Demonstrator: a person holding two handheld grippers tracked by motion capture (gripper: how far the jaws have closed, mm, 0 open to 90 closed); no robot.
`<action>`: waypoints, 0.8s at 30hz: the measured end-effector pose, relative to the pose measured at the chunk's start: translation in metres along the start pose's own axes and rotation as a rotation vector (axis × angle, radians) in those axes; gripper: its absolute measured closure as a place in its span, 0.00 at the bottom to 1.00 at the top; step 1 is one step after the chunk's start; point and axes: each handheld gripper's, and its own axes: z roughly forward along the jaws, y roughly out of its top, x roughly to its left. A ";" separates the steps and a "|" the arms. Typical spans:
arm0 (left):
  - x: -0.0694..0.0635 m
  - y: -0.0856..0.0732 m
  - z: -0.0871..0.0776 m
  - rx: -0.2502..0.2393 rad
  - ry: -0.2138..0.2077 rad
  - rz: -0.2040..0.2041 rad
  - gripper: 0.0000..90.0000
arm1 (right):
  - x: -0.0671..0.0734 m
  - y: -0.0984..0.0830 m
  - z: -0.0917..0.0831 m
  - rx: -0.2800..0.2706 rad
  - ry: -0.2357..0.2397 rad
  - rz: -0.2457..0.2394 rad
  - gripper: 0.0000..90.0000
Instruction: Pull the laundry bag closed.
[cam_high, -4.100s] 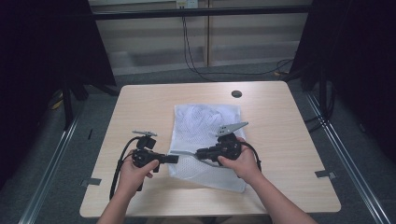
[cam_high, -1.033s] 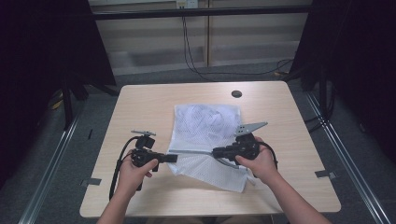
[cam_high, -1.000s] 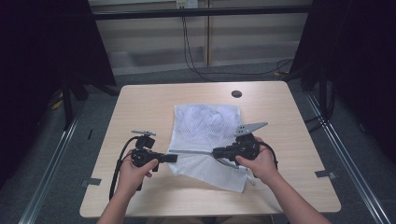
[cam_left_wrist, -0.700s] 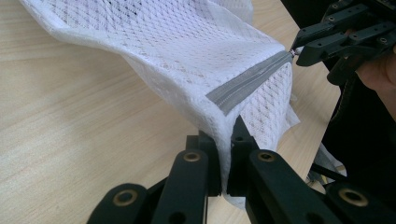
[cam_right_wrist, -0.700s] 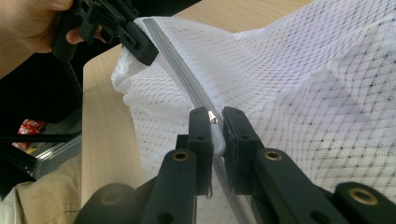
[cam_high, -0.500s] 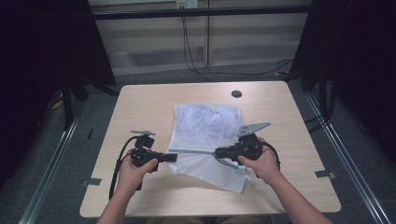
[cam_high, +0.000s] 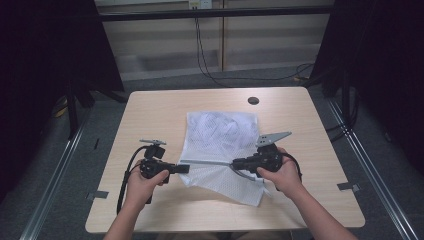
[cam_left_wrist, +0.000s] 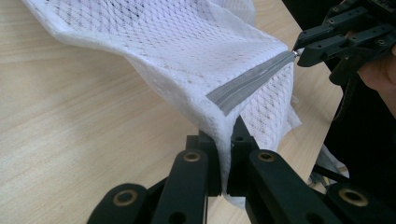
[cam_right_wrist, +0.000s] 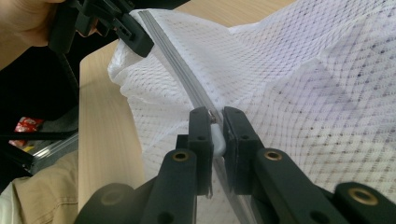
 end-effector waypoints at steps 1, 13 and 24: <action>0.000 0.000 0.000 0.002 -0.006 -0.003 0.98 | -0.001 0.000 -0.001 0.001 -0.003 0.000 0.92; 0.000 0.000 0.000 -0.003 0.002 0.000 0.98 | -0.002 -0.002 -0.004 0.008 -0.009 -0.006 0.92; 0.000 0.000 0.000 -0.011 0.001 -0.009 0.98 | -0.005 -0.007 -0.010 0.011 -0.019 -0.004 0.92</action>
